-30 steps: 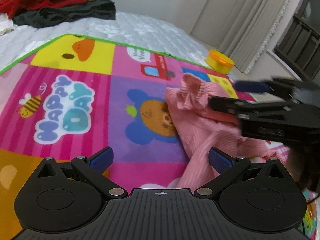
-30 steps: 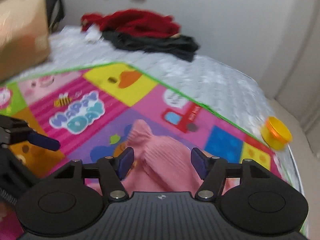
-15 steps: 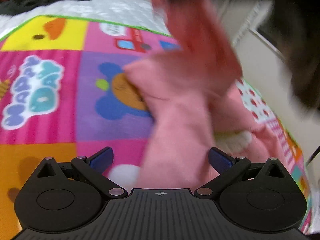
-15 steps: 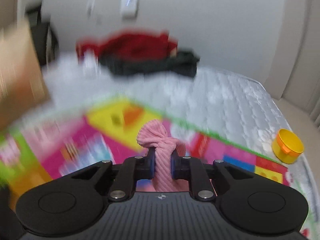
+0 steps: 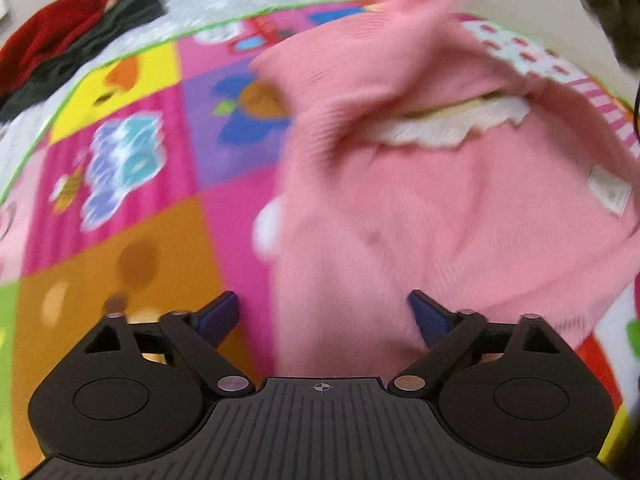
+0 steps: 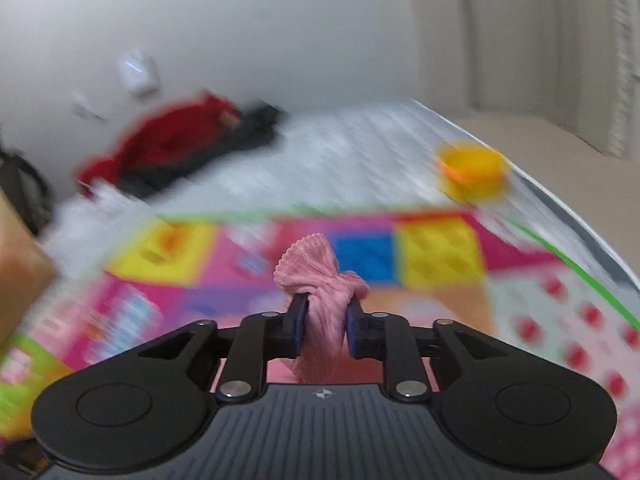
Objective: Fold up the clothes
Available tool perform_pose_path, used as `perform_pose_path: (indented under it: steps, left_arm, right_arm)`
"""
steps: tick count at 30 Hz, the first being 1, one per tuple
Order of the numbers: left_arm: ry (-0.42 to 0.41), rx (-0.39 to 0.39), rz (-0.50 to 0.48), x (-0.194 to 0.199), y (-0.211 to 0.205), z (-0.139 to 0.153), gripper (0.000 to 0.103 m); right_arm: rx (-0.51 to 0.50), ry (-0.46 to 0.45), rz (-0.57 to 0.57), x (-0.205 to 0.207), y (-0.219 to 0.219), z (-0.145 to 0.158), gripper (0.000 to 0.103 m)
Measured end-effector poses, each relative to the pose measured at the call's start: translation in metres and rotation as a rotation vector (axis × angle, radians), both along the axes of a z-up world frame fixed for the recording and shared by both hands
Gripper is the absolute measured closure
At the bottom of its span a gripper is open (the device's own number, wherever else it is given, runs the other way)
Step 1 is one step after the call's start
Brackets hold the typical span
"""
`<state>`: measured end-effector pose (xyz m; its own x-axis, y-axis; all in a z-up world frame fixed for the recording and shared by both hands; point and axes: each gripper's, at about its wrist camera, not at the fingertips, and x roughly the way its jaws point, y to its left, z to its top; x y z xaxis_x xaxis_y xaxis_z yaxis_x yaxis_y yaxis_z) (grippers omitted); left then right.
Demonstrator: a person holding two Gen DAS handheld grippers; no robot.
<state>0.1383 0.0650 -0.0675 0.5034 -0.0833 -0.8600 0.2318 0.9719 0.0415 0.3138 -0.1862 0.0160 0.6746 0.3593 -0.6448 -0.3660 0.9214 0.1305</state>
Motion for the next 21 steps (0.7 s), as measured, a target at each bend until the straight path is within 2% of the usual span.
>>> perform_pose_path:
  steps: [2, 4, 6, 8, 11, 14, 17, 19, 21]
  left_arm:
    - [0.027, -0.004, 0.033, -0.007, 0.011, 0.004, 0.005]
    - [0.039, -0.005, 0.043, -0.008, 0.015, 0.008, 0.006]
    - [0.011, -0.025, 0.034, -0.011, 0.012, 0.021, 0.006]
    - [-0.039, -0.059, 0.019, -0.014, 0.008, 0.038, 0.006]
    - [-0.163, -0.143, 0.006, -0.002, -0.005, 0.068, 0.005]
    - [-0.251, -0.122, 0.032, 0.034, -0.026, 0.074, 0.004]
    - [-0.274, -0.03, 0.091, 0.076, -0.045, 0.05, 0.004]
    - [-0.267, -0.042, 0.098, 0.081, -0.046, 0.032, 0.004]
    - [-0.24, -0.035, 0.062, 0.08, -0.045, 0.018, 0.005]
  right_arm:
    - [-0.087, 0.005, -0.062, -0.002, -0.019, -0.022, 0.072]
    - [-0.145, -0.002, -0.111, -0.005, -0.038, -0.036, 0.057]
    - [-0.151, -0.003, -0.153, -0.008, -0.058, -0.042, 0.053]
    - [-0.104, -0.002, -0.169, -0.013, -0.073, -0.04, 0.053]
    - [-0.02, -0.007, -0.157, -0.021, -0.083, -0.032, 0.053]
    - [0.032, -0.009, -0.111, -0.033, -0.077, -0.024, 0.051]
    - [0.021, -0.001, -0.054, -0.041, -0.064, -0.022, 0.05]
    - [0.021, 0.0, -0.024, -0.042, -0.055, -0.02, 0.05]
    - [0.048, 0.024, -0.031, -0.029, -0.047, -0.022, 0.049]
